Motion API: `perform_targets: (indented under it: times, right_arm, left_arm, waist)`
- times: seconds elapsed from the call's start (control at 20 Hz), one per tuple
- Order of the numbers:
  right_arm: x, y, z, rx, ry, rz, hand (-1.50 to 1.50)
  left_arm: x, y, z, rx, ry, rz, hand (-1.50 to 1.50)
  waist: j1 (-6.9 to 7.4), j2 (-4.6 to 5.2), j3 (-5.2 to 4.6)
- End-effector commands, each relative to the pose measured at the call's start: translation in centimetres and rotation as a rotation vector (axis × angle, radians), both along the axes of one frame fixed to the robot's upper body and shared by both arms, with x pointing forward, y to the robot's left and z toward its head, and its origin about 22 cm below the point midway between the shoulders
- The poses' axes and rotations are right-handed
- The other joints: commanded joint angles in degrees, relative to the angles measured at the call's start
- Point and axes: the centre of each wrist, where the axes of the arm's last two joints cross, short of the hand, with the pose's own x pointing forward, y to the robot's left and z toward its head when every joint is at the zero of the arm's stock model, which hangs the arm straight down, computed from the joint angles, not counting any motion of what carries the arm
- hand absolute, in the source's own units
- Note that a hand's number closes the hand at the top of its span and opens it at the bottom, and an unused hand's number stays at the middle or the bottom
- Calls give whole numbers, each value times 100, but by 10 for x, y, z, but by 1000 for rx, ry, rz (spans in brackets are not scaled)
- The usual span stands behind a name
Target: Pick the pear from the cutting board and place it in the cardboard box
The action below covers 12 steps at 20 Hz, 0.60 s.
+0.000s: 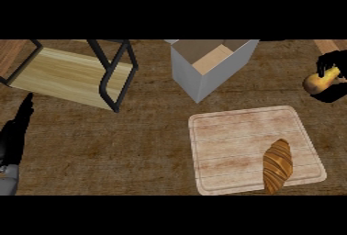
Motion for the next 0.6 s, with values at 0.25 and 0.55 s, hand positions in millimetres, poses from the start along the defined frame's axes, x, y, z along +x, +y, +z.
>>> perform_targets:
  times: [0.25,0.55]
  right_arm:
    - [12,39,64,76,-328,140,150]
    - [16,76,78,205,-271,211,150]
  left_arm:
    - [2,3,-4,0,-6,-3,0]
    - [9,15,-4,7,-10,-31,0]
  waist:
    - [-5,-19,-15]
    - [107,37,-9]
